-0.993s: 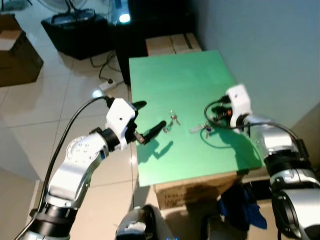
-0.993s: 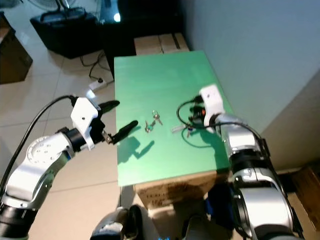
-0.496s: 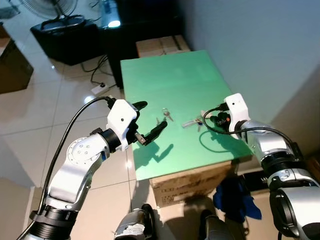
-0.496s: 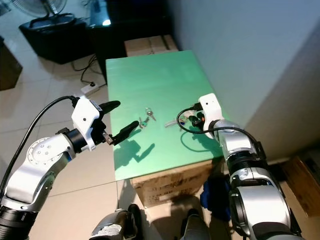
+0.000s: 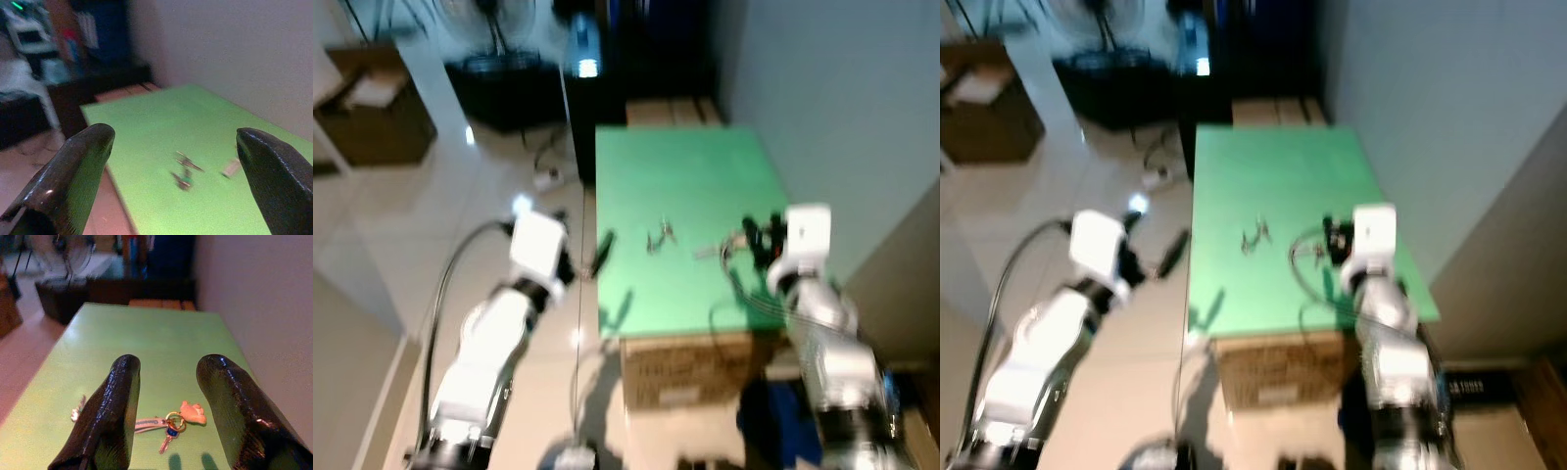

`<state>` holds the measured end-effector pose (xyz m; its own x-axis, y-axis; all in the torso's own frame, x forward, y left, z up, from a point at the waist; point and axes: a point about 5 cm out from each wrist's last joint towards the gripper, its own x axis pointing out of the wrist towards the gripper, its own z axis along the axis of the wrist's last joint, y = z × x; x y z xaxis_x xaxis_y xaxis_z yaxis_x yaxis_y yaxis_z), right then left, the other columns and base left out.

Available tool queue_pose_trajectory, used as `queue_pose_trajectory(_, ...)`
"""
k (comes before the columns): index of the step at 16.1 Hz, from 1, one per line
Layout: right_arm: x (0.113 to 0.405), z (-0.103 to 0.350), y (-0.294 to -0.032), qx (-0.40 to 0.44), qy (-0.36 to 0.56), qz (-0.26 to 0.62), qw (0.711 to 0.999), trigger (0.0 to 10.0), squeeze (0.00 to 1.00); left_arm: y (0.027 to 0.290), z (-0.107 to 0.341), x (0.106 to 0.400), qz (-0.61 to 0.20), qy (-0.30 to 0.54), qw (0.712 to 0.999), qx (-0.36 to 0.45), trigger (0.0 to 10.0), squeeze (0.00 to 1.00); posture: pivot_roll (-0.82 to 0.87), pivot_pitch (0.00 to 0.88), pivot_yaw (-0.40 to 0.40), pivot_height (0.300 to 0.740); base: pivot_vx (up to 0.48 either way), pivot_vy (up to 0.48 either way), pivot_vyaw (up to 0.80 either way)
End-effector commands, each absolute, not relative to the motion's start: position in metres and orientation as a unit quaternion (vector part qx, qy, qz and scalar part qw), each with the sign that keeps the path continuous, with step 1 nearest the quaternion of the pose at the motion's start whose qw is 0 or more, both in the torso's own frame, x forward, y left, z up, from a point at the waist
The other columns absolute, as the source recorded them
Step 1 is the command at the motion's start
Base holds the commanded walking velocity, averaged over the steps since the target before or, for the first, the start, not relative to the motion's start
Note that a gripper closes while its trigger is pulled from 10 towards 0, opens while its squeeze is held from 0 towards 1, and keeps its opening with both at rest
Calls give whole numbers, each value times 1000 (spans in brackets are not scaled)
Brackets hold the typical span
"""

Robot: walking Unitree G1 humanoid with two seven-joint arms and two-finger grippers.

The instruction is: Hang keys on a hook

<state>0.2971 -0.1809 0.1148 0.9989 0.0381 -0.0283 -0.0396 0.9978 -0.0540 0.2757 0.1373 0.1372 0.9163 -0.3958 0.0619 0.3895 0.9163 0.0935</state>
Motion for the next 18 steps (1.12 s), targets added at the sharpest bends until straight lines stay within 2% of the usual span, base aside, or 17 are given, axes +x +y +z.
queue_pose_trajectory(1, 283, 122, -181, -21, -15, 0, 1000, 10000, 0, 136, 136, 275, -191, -48, 979, 44, 10000, 0, -91, 0, 58, 740, 0, 0, 0)
queue_pose_trajectory(4, 262, 112, -168, -11, -4, -1, 1000, 10000, 0, 131, 139, 281, -190, -74, 975, 87, 10000, 0, -94, 0, 66, 740, 0, 0, 0)
queue_pose_trajectory(7, 265, 114, -165, -4, 0, 9, 1000, 10000, 0, 125, 145, 288, -202, -86, 973, 73, 10000, 0, -99, 0, 81, 740, 0, 0, 0)
queue_pose_trajectory(14, 250, 108, -170, -43, 34, 14, 998, 10000, 0, 128, 131, 289, -224, -55, 969, 92, 10000, 0, -127, 0, 115, 740, 376, 0, 0)
queue_pose_trajectory(18, 248, 106, -180, -40, 48, -7, 998, 10000, 0, 122, 132, 290, -232, -58, 967, 88, 10000, 0, -120, 0, 103, 740, 398, 0, 0)
